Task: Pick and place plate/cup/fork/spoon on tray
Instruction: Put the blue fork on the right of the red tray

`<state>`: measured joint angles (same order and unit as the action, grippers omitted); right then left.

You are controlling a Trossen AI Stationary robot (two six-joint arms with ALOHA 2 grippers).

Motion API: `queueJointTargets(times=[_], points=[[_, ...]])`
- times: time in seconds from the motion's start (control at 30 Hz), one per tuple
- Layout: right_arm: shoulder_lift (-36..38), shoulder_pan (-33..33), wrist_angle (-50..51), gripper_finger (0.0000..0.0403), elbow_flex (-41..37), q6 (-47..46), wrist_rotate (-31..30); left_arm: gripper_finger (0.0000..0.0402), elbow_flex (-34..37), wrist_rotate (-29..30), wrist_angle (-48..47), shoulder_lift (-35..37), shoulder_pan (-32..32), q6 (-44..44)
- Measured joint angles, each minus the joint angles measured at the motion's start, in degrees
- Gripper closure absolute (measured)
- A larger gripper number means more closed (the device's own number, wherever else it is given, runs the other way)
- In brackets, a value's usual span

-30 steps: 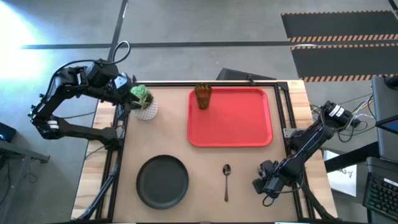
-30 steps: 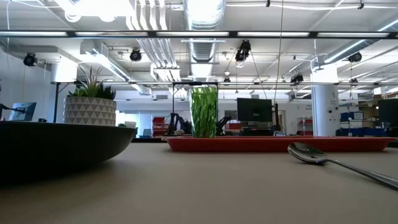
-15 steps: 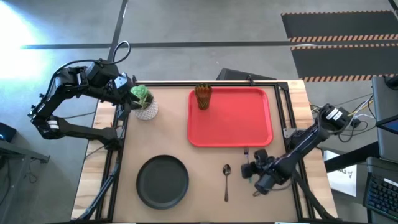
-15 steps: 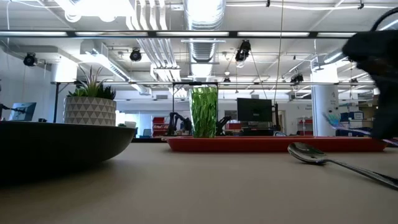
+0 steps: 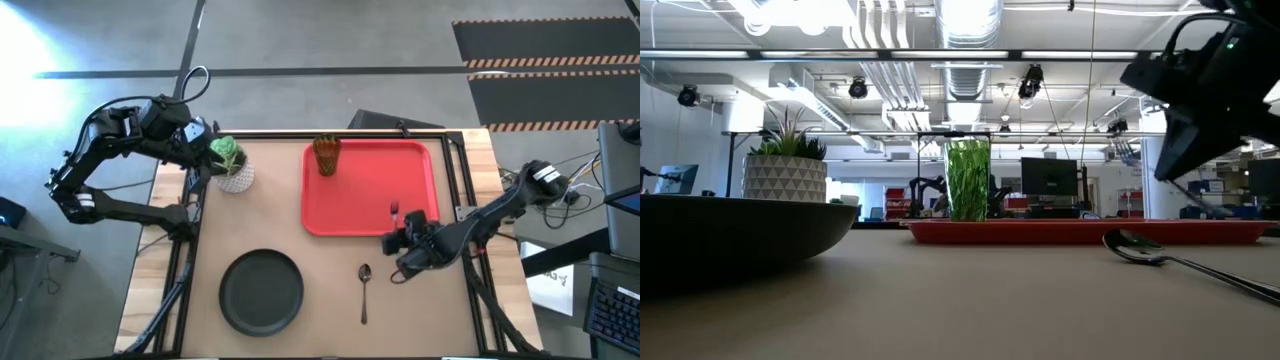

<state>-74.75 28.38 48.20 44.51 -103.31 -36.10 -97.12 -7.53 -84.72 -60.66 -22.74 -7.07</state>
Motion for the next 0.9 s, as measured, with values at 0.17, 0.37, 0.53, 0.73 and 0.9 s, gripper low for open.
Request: queueJointTargets(times=[0.17,0.37,0.53,0.73,0.9], points=[[9.2,-2.6,10.6,0.0394,0.0,1.2,0.1,0.0255,0.0,0.0,-0.4,0.2,0.0,0.0],[18.8,-4.3,18.3,0.0394,-1.6,1.6,0.5,0.0255,0.0,-0.1,-0.4,0.2,0.0,0.0],[25.3,-5.3,18.4,0.0394,-5.8,2.4,0.5,0.0255,0.0,-0.1,-0.3,0.0,0.0,0.0],[30.4,-6.8,15.9,0.0394,-8.2,6.3,0.6,0.0255,0.0,-0.3,-0.3,-0.1,0.0,0.0],[31.7,-9.3,13.7,0.0394,-9.4,9.3,3.5,0.0255,0.0,-0.3,-0.3,-0.2,0.0,0.0]])
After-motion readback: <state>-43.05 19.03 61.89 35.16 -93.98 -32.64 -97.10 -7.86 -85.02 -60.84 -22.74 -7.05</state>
